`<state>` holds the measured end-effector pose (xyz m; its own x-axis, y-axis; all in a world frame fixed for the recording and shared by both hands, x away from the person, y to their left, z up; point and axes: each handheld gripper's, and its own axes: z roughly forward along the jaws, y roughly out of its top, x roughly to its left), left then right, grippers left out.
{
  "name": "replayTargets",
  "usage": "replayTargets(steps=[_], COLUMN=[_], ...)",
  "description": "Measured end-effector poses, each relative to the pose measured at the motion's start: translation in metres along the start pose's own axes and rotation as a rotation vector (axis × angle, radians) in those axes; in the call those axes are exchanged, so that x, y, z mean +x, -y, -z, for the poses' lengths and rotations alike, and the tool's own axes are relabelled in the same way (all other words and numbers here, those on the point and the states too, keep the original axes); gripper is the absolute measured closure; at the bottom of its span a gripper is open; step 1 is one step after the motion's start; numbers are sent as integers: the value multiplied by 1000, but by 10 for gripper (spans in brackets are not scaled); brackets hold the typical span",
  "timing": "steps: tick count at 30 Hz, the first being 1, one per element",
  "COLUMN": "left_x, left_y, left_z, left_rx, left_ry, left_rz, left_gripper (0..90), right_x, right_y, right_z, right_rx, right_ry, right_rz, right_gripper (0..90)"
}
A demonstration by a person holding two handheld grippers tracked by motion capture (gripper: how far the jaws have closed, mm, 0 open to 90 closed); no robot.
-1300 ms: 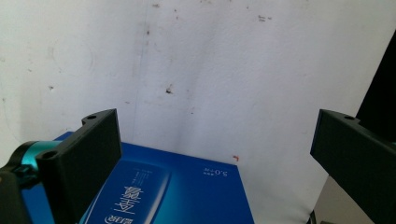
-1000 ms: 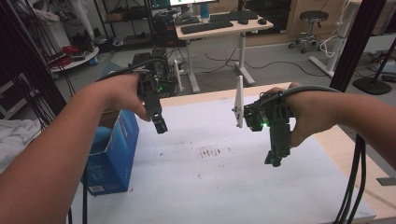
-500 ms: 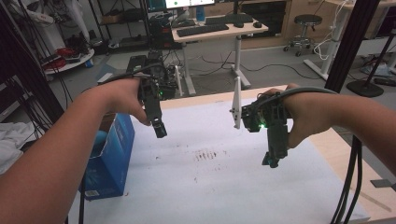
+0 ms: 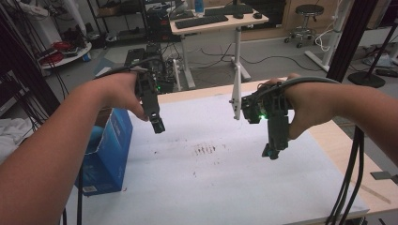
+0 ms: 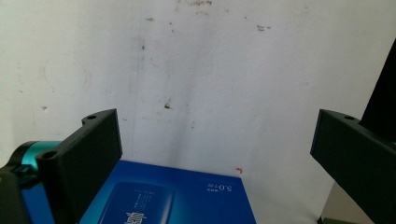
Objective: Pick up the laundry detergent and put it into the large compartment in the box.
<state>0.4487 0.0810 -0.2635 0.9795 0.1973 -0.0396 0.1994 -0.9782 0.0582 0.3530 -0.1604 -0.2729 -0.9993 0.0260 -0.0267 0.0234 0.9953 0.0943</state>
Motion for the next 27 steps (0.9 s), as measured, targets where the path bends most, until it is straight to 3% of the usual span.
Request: replayTargets(steps=[27], left_x=[-3], left_y=[-2], left_z=[-1], left_rx=[13], left_ry=[-5], left_rz=[-3], left_gripper=[20], right_x=[0], right_y=[1], right_z=[-1], right_rx=[1], right_ry=[-2], right_rz=[4], right_gripper=[7])
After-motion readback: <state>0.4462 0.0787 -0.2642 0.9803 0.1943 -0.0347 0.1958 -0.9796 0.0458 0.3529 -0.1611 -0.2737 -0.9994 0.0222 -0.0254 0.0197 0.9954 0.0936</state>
